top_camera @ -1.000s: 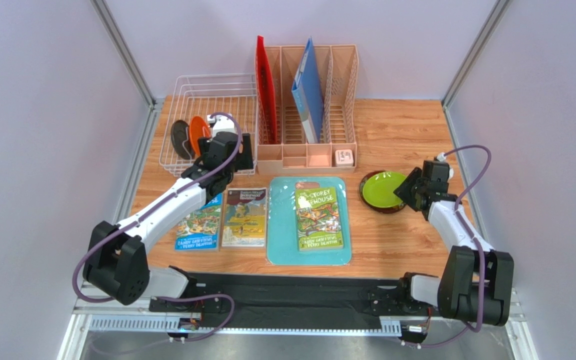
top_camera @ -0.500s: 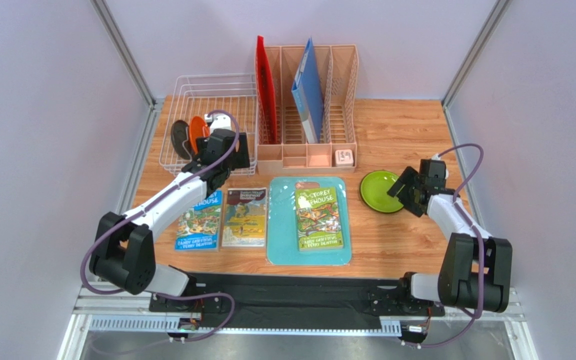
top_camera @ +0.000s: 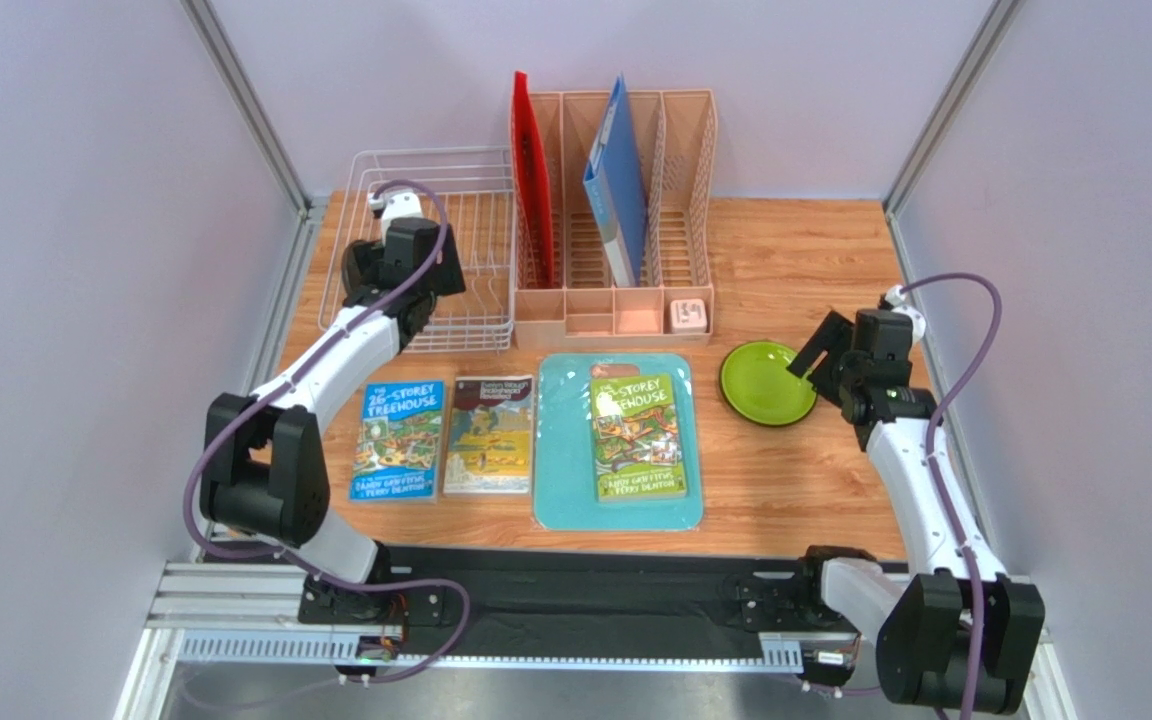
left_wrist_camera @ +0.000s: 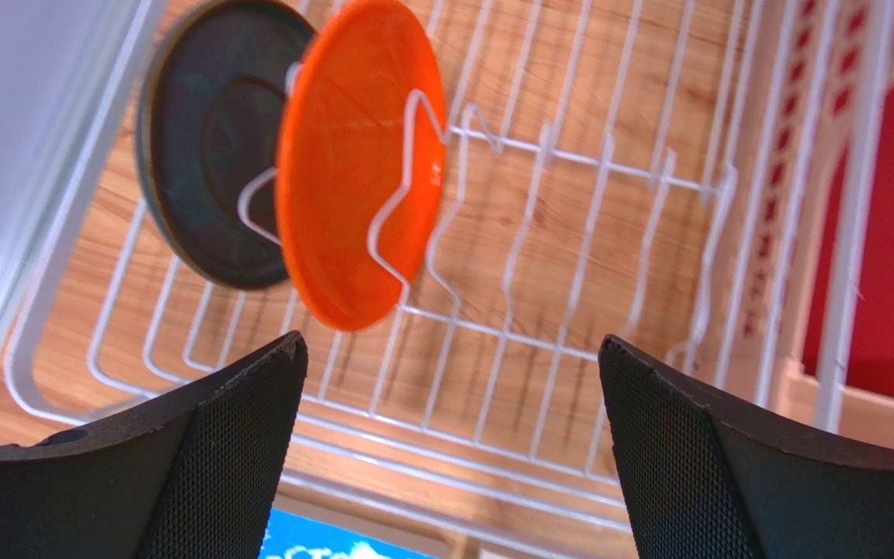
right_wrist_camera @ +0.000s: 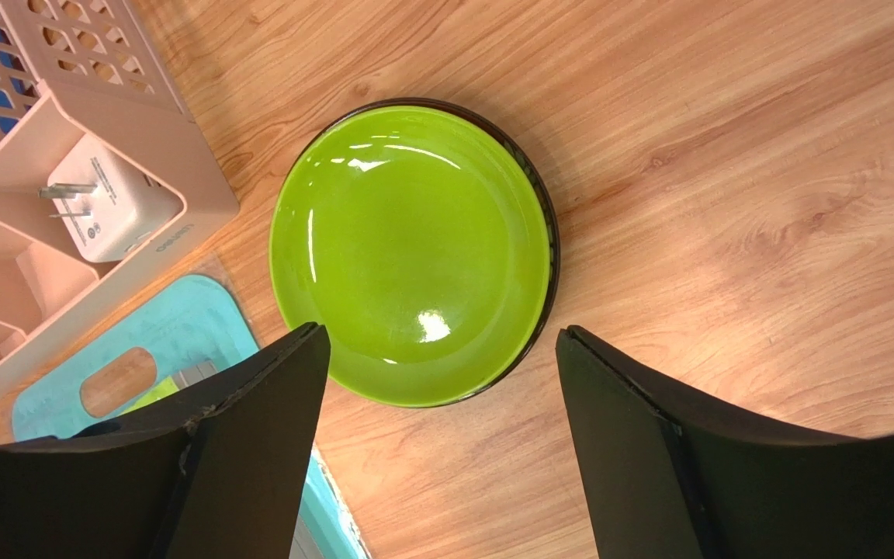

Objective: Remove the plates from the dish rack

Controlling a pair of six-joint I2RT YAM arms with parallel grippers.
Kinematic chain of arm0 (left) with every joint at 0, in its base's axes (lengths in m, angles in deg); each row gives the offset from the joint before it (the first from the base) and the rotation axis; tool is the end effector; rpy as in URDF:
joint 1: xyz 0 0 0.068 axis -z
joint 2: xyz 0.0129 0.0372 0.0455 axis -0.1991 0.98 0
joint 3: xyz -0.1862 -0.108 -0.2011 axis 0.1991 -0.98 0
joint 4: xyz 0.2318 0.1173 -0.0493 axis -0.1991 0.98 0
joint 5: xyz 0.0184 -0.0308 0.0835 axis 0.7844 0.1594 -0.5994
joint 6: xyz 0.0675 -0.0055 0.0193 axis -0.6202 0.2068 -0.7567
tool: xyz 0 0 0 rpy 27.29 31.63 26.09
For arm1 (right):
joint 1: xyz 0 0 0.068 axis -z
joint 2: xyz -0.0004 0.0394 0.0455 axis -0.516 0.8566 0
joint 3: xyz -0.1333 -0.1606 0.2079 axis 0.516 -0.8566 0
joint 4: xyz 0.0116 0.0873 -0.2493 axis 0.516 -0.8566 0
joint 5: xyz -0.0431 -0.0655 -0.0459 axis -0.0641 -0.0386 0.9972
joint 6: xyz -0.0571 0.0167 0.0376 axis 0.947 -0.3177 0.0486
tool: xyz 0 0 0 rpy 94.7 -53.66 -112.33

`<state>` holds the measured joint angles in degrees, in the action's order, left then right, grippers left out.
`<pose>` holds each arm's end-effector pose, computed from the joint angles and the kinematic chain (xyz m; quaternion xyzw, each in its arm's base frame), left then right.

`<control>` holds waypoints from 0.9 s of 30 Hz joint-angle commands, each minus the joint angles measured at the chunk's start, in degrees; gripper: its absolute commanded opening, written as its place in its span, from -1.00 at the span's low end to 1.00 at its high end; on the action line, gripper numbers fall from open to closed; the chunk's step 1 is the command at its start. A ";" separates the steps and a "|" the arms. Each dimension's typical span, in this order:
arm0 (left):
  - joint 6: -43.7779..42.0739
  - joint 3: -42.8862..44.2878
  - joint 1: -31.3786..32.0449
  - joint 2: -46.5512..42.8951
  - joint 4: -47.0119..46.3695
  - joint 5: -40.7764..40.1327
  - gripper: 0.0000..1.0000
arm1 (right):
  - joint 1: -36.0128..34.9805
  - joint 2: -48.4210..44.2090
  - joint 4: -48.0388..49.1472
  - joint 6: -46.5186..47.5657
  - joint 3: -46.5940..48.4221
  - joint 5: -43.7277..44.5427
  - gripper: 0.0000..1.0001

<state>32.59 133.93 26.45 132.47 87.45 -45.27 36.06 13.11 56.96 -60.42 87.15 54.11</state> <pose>0.3609 -0.0701 0.2888 -0.1421 0.8502 0.0524 0.5042 0.2221 -0.0240 0.2526 0.2723 0.8812 0.0387 0.3845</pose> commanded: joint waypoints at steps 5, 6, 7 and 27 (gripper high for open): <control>-3.64 5.25 -5.29 3.35 -2.53 -3.73 0.99 | -0.25 3.55 1.31 1.25 0.46 -0.36 0.55; -4.08 5.69 -6.08 4.49 -2.62 -3.73 0.99 | -0.25 4.17 1.49 1.34 0.46 -0.36 0.55; -4.17 6.13 -6.43 5.11 -2.62 -3.91 0.99 | -0.25 4.69 1.93 1.25 0.46 -0.45 0.54; -2.41 9.30 -11.01 15.40 -7.98 2.77 -0.31 | -0.25 10.41 3.69 1.78 1.86 0.08 0.41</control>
<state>29.71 142.67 15.82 148.65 82.64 -43.17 36.06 23.04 58.19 -59.44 87.19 53.56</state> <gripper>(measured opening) 0.435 0.710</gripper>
